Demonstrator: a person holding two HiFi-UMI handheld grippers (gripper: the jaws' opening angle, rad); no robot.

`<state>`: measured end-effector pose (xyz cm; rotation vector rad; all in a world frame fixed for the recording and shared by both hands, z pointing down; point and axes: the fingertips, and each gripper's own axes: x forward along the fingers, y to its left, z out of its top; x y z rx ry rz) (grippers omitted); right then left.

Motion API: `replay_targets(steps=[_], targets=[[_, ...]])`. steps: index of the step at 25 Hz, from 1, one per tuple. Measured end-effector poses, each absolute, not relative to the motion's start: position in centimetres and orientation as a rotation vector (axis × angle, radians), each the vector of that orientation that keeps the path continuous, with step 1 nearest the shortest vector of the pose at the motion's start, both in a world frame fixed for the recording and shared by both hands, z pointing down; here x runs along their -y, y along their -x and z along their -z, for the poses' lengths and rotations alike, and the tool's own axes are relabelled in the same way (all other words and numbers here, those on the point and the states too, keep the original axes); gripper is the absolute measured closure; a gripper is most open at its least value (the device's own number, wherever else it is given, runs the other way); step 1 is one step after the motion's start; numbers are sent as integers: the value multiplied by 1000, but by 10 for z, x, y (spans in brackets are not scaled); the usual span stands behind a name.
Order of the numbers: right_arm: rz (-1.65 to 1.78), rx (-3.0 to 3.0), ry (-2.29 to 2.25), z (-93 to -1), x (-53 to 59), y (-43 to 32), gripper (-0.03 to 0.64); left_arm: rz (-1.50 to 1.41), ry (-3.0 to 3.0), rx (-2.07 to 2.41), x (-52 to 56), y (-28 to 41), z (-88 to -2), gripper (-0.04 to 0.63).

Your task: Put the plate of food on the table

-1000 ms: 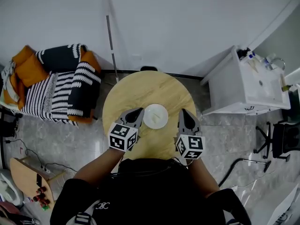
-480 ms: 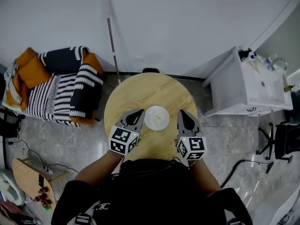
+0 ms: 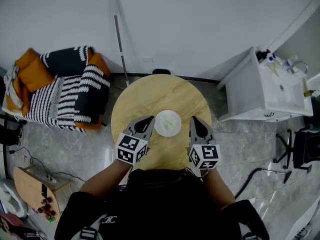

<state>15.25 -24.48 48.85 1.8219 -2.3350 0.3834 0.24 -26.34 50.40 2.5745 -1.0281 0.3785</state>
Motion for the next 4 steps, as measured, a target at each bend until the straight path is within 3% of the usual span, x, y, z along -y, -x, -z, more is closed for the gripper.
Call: replay_targets(steps=[4], targets=[[-401,2331,-1817,-493,245,-151,609,-388,-2557,1019,263,-1,-511,591]])
